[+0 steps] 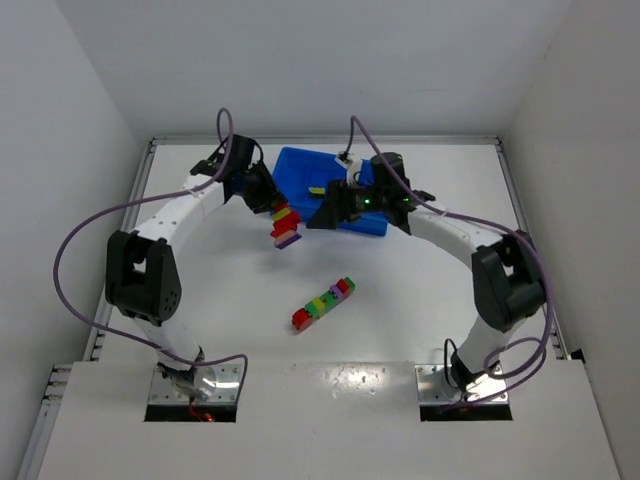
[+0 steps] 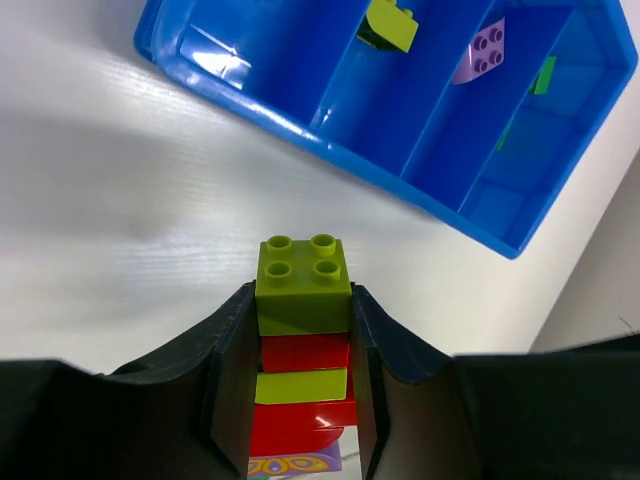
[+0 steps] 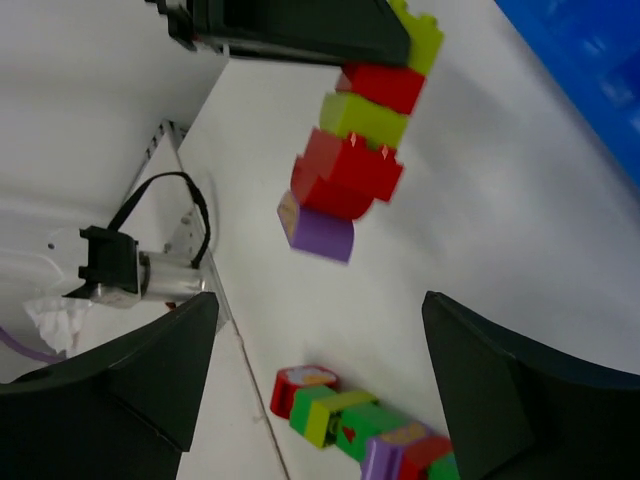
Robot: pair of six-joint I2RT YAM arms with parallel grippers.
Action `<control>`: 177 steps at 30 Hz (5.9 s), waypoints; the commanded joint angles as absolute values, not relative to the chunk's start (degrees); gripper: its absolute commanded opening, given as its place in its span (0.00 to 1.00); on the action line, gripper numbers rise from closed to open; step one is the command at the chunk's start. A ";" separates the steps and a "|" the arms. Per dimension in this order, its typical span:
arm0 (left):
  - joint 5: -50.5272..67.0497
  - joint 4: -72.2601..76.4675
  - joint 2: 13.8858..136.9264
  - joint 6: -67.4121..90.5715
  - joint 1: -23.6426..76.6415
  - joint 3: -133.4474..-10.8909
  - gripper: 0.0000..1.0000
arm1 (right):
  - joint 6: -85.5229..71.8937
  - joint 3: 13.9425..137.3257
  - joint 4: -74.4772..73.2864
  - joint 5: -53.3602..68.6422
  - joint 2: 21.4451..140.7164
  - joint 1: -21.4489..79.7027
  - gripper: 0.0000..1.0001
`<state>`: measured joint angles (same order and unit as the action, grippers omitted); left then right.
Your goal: Sort the legos into containers by color
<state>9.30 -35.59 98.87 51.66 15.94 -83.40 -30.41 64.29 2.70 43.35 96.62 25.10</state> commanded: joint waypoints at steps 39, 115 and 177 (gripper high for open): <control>18.06 -29.01 88.34 39.22 9.93 -72.44 0.00 | 5.69 61.28 -12.56 41.50 90.80 34.01 0.00; 51.69 41.66 100.63 72.42 9.49 -69.77 0.00 | -24.01 60.91 15.66 66.36 97.12 28.21 0.00; 33.21 -31.73 79.28 14.59 -31.97 -77.36 1.00 | 18.57 103.97 0.24 40.79 132.60 52.99 0.88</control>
<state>27.90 -27.18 81.84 17.76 -28.88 -80.34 18.46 99.48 -7.86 40.56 129.16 52.45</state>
